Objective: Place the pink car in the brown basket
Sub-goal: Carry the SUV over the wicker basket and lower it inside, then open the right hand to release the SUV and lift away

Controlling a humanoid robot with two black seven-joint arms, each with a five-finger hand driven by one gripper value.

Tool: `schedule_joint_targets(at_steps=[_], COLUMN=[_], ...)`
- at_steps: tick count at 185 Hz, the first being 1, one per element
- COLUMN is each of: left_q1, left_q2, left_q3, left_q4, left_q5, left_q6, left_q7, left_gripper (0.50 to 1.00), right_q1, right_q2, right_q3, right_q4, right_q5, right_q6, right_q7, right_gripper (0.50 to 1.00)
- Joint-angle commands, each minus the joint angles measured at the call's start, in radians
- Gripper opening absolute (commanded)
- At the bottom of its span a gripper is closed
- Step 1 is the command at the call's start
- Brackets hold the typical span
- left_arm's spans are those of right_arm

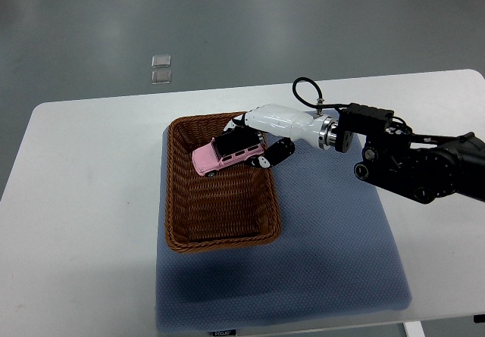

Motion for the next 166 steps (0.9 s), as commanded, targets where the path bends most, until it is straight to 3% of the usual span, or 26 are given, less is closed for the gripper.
schedule_joint_targets(at_steps=[1, 16, 28, 36, 40, 59, 71, 94, 133, 166], left_q1=[0.000, 0.000, 0.000, 0.000, 0.000, 0.000, 0.000, 0.000, 0.000, 0.000], left_q2=[0.000, 0.000, 0.000, 0.000, 0.000, 0.000, 0.000, 0.000, 0.000, 0.000], left_q3=[0.000, 0.002, 0.002, 0.002, 0.002, 0.002, 0.002, 0.002, 0.000, 0.000], left_q4=[-0.001, -0.001, -0.001, -0.001, -0.001, -0.001, -0.001, -0.001, -0.001, -0.001], left_q5=[0.000, 0.000, 0.000, 0.000, 0.000, 0.000, 0.000, 0.000, 0.000, 0.000], left_q6=[0.000, 0.000, 0.000, 0.000, 0.000, 0.000, 0.000, 0.000, 0.000, 0.000], left_q7=[0.000, 0.000, 0.000, 0.000, 0.000, 0.000, 0.000, 0.000, 0.000, 0.000], left_gripper=[1.000, 1.000, 1.000, 1.000, 1.000, 1.000, 1.000, 1.000, 1.000, 1.000], right_q1=[-0.002, -0.005, -0.007, -0.007, -0.008, -0.008, -0.008, -0.008, -0.010, -0.033], right_q2=[0.021, 0.022, 0.022, 0.022, 0.022, 0.021, 0.021, 0.021, 0.015, 0.009], right_q3=[-0.017, -0.015, -0.015, -0.014, -0.014, -0.011, -0.011, -0.006, 0.019, 0.094], right_q4=[-0.014, -0.019, -0.019, -0.019, -0.019, -0.019, -0.017, -0.019, -0.019, -0.022], right_q5=[-0.002, 0.000, 0.000, 0.000, 0.000, 0.000, 0.000, 0.001, 0.005, 0.182], right_q6=[-0.003, -0.005, -0.008, -0.009, -0.009, -0.012, -0.012, -0.012, -0.018, -0.080], right_q7=[-0.002, -0.004, -0.005, -0.007, -0.007, -0.007, -0.007, -0.007, -0.005, -0.008], right_gripper=[0.500, 0.502, 0.539, 0.599, 0.660, 0.809, 0.856, 0.901, 0.901, 0.901])
